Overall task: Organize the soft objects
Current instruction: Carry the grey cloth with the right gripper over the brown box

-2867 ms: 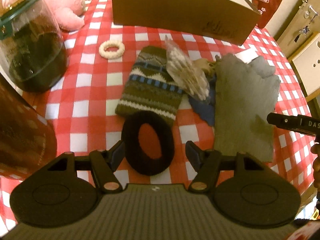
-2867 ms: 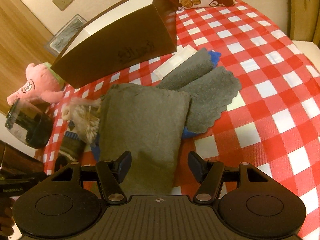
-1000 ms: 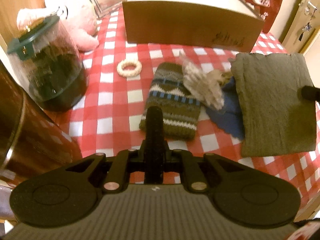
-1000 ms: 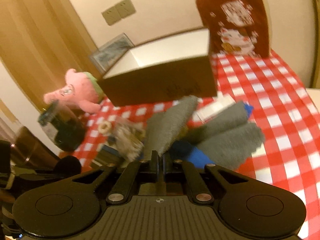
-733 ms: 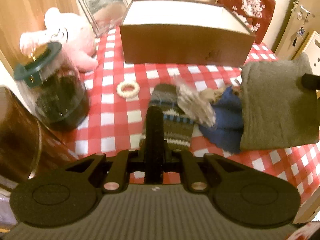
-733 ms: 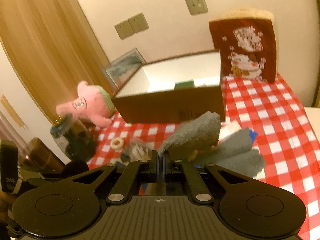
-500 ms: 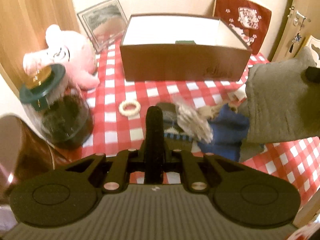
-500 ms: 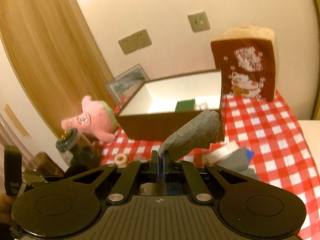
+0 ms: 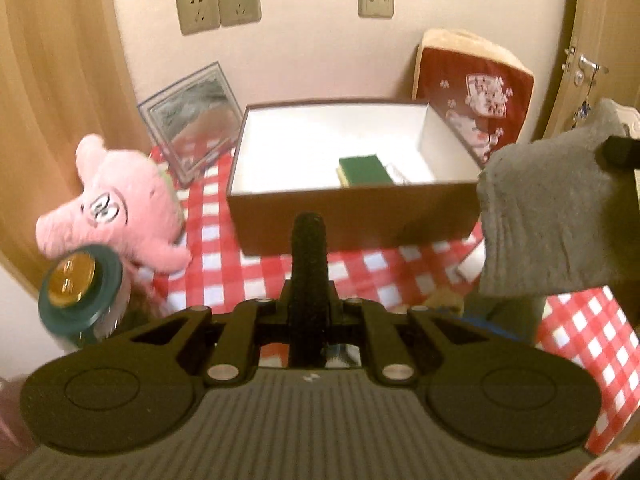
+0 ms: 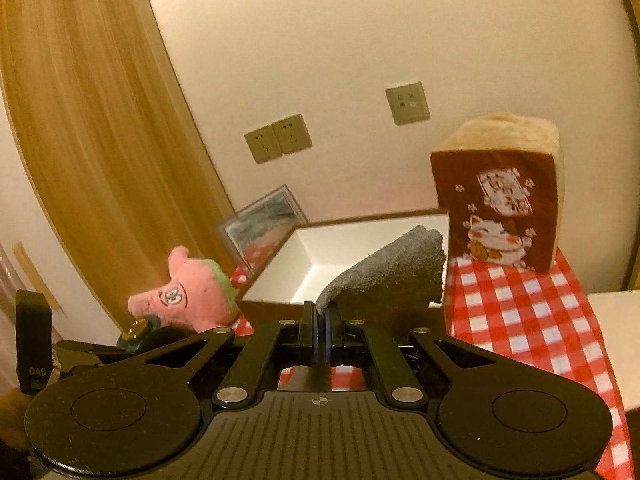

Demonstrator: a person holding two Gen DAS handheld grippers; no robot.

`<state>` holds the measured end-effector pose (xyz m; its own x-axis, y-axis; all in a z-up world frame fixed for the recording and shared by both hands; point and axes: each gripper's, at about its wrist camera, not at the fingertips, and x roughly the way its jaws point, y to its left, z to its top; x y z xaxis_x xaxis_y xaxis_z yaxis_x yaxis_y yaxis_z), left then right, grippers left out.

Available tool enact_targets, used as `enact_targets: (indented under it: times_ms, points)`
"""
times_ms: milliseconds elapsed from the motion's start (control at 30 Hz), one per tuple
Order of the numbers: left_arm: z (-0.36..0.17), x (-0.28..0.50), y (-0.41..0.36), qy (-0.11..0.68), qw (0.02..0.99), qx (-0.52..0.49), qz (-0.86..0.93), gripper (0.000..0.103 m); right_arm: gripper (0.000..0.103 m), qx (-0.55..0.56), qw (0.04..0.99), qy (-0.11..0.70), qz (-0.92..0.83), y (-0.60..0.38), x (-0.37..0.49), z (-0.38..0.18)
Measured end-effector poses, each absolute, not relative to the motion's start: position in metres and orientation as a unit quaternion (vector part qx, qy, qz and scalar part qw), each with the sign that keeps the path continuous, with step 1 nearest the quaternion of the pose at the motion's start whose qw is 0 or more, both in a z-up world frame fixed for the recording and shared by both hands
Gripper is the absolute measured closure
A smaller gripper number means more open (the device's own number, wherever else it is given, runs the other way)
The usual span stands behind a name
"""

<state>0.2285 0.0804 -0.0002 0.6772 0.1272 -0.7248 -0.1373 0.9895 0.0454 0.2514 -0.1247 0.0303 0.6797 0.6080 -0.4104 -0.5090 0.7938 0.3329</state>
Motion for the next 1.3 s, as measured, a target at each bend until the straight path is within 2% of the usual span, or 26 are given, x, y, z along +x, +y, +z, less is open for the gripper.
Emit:
enact_targets:
  times_ms: [633, 1300]
  points:
    - [0.023, 0.354, 0.102, 0.379, 0.923, 0.007, 0.067, 0.092, 0.1, 0.105, 0.912, 0.233, 0.32, -0.083, 0.358, 0.051]
    - [-0.025, 0.471, 0.141, 0.444, 0.893, 0.007, 0.075, 0.089, 0.1, 0.098, 0.892, 0.281, 0.341, -0.035, 0.49, -0.01]
